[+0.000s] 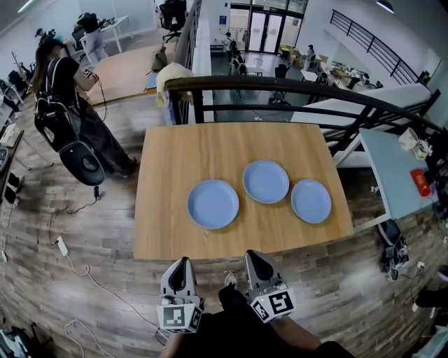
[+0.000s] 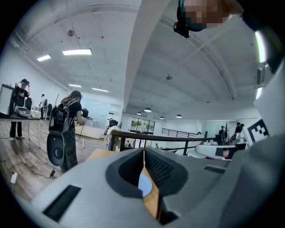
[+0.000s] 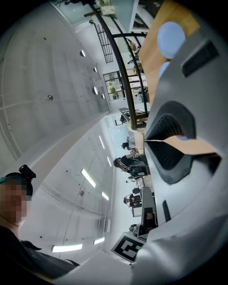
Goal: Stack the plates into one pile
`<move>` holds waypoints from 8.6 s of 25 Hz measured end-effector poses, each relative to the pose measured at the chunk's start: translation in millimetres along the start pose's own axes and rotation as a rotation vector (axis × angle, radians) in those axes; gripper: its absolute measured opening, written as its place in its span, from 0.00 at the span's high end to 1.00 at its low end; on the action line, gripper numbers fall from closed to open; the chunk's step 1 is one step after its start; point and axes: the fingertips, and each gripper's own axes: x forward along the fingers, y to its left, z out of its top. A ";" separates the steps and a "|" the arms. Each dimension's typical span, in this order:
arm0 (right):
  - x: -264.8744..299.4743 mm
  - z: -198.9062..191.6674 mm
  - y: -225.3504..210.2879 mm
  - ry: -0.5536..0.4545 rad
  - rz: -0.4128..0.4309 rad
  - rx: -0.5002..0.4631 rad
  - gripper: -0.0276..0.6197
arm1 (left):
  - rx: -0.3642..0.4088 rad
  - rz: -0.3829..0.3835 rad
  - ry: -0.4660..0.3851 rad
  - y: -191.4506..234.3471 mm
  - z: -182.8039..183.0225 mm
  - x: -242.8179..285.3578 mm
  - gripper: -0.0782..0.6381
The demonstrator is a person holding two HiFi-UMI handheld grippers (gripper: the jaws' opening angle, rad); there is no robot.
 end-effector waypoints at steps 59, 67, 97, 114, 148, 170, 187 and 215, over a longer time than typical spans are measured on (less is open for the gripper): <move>197.0 -273.3 -164.6 0.523 -0.479 0.233 0.78 | -0.118 -0.165 0.737 167.9 -275.4 276.8 0.69; 187.3 -305.4 -165.9 0.591 -0.512 0.282 0.78 | -0.129 -0.196 0.777 168.5 -291.0 276.4 0.68; 180.5 -288.9 -153.4 0.558 -0.567 0.317 0.88 | -0.157 -0.238 0.763 166.6 -274.8 260.8 0.78; 197.4 -218.3 -126.1 0.477 -0.509 0.243 0.88 | -0.203 -0.212 0.673 177.0 -214.4 243.5 0.78; 165.9 -140.5 -272.0 0.353 -0.514 0.242 0.88 | -0.165 -0.210 0.577 33.9 -172.0 325.1 0.79; 155.6 -158.1 -412.8 0.430 -0.448 0.275 0.88 | -0.188 -0.093 0.622 -67.4 -223.9 399.1 0.80; 166.1 -221.9 -445.1 0.534 -0.390 0.309 0.88 | -0.195 0.013 0.693 -68.2 -285.9 414.3 0.80; 180.8 -258.5 -458.7 0.708 -0.332 0.311 0.88 | -0.199 0.084 0.780 -61.8 -314.1 427.1 0.81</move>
